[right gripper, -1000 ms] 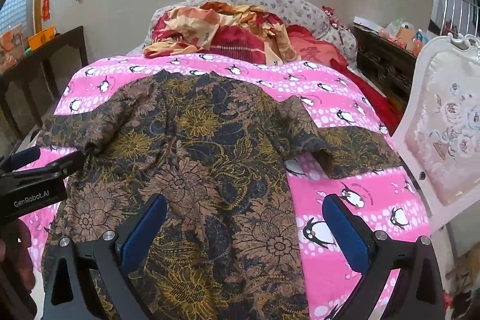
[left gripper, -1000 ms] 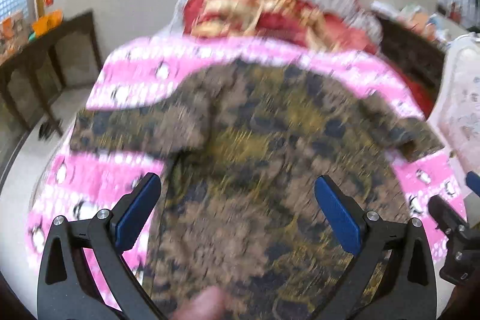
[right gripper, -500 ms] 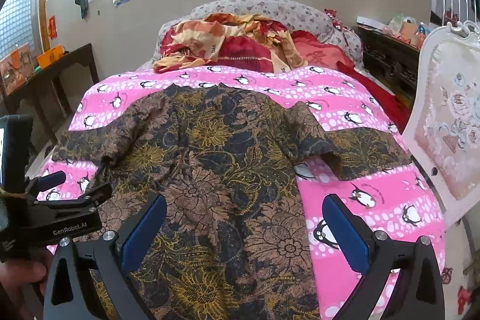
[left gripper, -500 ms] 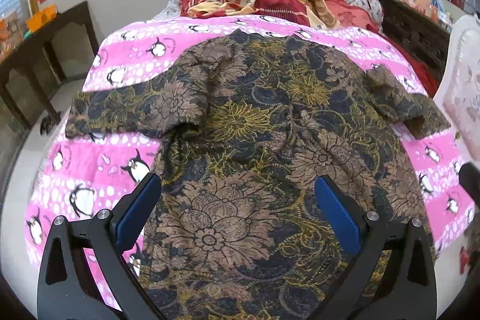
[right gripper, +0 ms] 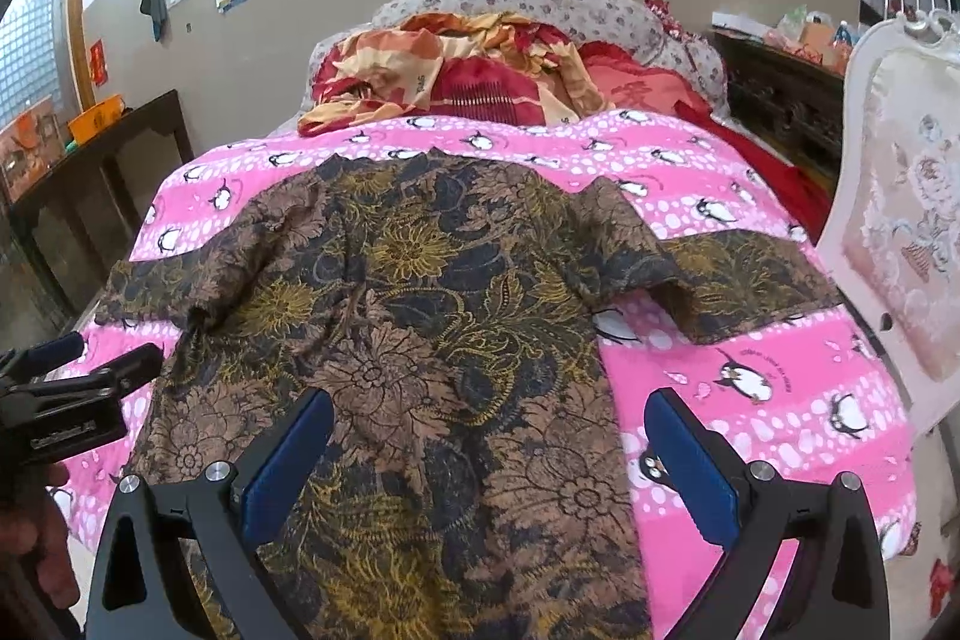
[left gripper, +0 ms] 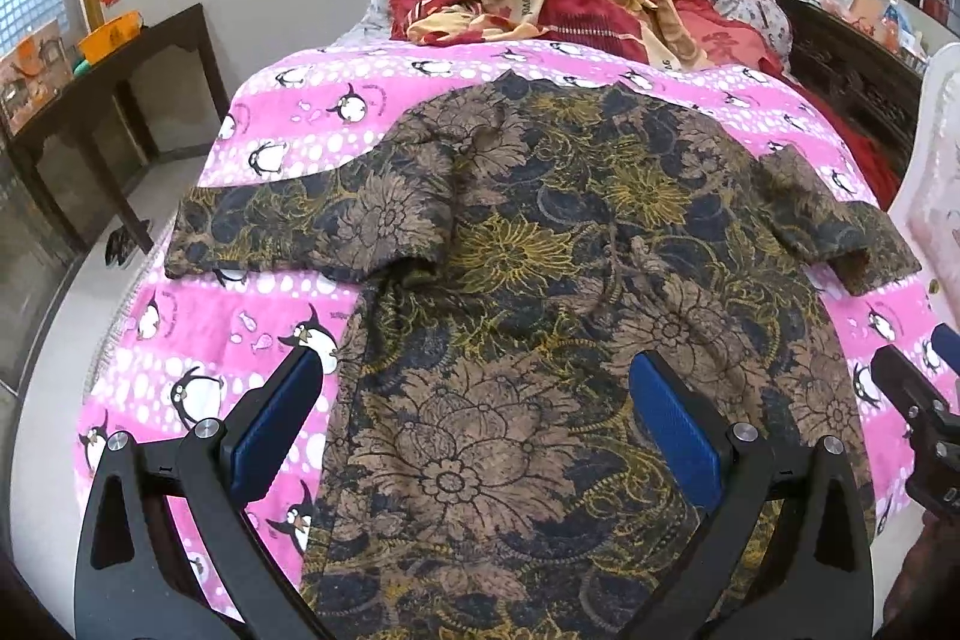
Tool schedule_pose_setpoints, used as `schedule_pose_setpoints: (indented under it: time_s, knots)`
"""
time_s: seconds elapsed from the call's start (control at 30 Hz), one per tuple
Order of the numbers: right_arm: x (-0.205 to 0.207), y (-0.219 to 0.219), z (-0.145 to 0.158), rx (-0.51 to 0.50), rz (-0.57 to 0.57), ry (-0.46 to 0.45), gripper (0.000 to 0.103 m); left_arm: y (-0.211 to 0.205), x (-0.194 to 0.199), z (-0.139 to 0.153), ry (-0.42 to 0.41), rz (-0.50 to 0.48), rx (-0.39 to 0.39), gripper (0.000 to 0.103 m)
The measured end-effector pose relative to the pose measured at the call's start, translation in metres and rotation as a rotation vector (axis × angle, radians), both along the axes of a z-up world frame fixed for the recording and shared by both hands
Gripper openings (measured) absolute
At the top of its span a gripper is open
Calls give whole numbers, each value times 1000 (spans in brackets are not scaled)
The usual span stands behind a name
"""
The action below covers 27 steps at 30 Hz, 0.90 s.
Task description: Fold small clothes
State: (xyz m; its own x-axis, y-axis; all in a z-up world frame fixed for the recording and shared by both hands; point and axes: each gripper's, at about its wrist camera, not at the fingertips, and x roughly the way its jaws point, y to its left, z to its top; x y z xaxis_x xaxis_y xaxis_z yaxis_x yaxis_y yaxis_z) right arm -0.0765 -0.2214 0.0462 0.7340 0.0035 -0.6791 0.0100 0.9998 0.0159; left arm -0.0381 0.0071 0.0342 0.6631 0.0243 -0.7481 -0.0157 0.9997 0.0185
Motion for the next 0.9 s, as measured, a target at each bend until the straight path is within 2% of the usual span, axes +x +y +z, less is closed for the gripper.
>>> schedule_pose_setpoints:
  time_s: [0.1,0.2,0.33,0.5,0.57,0.63,0.7,0.8,0.9]
  knots:
    - [10,-1,-6,-6,3,8,103,1,12,-10,24,2,0,103]
    - [24,-5,-14,-23,5,17,103,4,30,-23,47,-12,-33,103]
    - [53,-16,-29,-46,-16,38,103,5,60,-43,57,-21,-16,103]
    - [100,-23,-70,-46,-19,127,103,3,90,-83,74,-43,3,103]
    - [111,-25,-88,1,-6,164,103,4,93,-100,96,-50,-27,103]
    - [115,-24,-105,-10,-4,182,103,6,91,-121,120,-41,-47,103]
    - [114,-19,-124,-58,-1,195,103,6,85,-119,77,-42,-46,103]
    - [112,-6,-124,-135,14,180,103,5,85,-120,80,-34,-41,103]
    - [114,-6,-126,-141,12,188,103,3,87,-121,81,-34,-31,103]
